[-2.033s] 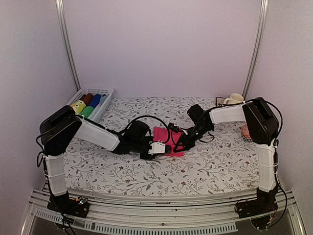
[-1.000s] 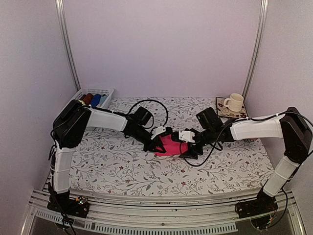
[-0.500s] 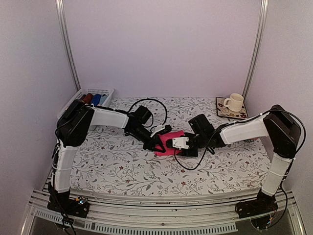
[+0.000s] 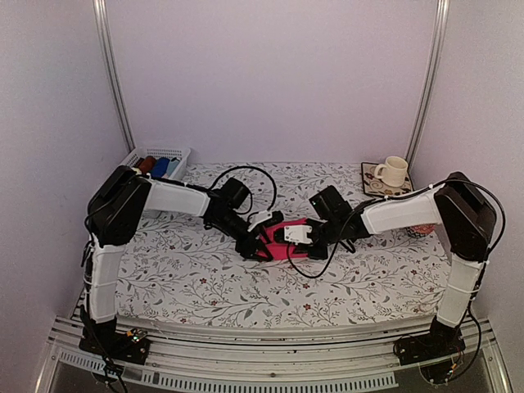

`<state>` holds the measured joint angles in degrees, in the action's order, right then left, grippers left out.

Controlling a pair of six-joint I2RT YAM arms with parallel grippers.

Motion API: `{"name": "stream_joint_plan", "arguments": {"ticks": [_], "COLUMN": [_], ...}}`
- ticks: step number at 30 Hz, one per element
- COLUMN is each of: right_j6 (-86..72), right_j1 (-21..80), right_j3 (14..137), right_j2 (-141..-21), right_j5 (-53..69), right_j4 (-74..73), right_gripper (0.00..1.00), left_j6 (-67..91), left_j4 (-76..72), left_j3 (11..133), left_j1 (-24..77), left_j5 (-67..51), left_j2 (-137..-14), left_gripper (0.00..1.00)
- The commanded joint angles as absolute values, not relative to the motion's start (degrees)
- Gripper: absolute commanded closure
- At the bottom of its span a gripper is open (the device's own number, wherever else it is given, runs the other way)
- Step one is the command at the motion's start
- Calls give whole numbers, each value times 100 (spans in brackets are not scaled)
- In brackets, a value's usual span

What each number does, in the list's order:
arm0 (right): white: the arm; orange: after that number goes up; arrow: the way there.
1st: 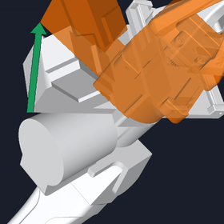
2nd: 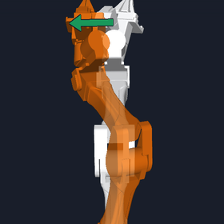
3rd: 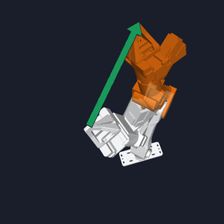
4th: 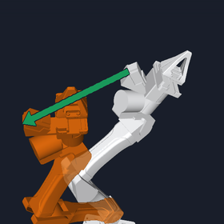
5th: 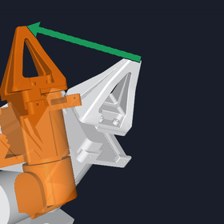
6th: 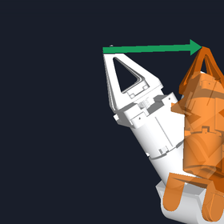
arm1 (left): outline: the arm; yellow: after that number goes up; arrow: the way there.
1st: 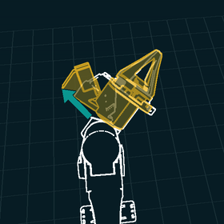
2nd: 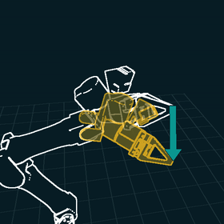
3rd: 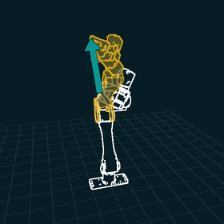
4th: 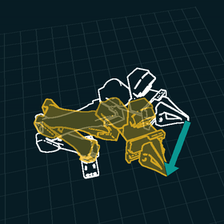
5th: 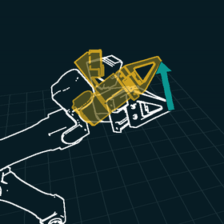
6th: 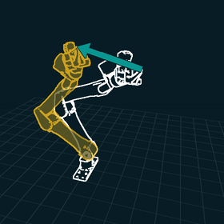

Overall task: Roll the towels
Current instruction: Roll the towel at the center of the board.

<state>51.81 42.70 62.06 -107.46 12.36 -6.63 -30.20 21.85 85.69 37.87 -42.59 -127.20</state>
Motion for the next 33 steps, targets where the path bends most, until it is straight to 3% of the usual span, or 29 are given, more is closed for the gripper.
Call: {"name": "stream_joint_plan", "arguments": {"ticks": [1,5,7,19,27,33], "right_j6": [4700,4387,4242,3746,3411,3086], "right_j1": [4242,4160,4099,3764,3647,3535], "right_j3": [6499,6761,6876,7836,8181,8559], "right_j2": [-11022,-11182,-11271,-11930,-12452,-12920], "right_j5": [1795,2113,2241,3210,3555,3814], "right_j4": [-1540,-2016,-2195,-3193,-3532,-3879], "right_gripper": [97,97,97,97,96,96], "left_j6": [-3049,-3059,-3059,-3811,-4382,-4562], "left_j4": [2161,1677,1442,-673,-1593,-1980], "left_j3": [7885,7338,7093,5527,5275,5238], "left_j1": [3674,3689,3727,4527,5123,5302], "left_j5": [-3248,-2961,-2638,-1308,-355,-79], "left_j2": [-12250,-11565,-11350,-10336,-10466,-10549], "left_gripper": [24,7,3,4,21,21]}}
